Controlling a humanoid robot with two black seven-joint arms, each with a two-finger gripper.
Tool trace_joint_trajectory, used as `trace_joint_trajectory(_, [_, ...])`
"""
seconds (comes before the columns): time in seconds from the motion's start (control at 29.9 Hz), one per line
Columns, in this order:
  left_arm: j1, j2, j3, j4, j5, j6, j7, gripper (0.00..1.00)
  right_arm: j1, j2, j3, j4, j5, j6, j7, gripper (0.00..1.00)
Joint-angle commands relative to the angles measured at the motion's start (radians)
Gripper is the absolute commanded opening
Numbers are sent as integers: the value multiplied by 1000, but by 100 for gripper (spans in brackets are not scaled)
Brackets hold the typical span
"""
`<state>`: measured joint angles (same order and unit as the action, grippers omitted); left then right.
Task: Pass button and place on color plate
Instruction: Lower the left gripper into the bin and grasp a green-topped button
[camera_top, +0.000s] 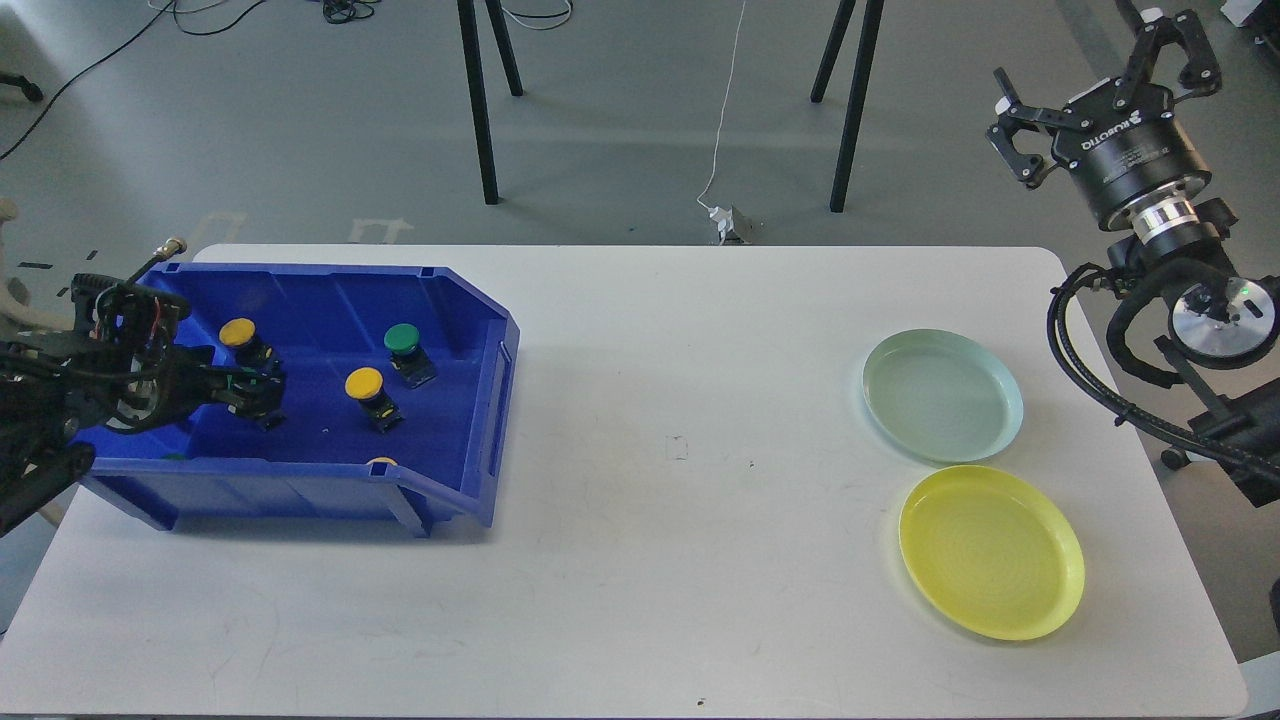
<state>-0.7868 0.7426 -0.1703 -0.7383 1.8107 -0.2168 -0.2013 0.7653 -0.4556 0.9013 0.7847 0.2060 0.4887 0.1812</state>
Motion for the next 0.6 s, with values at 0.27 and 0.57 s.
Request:
trace_joint_trajectory(0.27, [20,-22,2,51,1,4,-38,60,-1,11,-1,-25,0,0,0,99])
trace_joint_trajectory(0.57, [20,-26,2,57,1,4,-56,55,0,11,-1,-30,0,0,0,99])
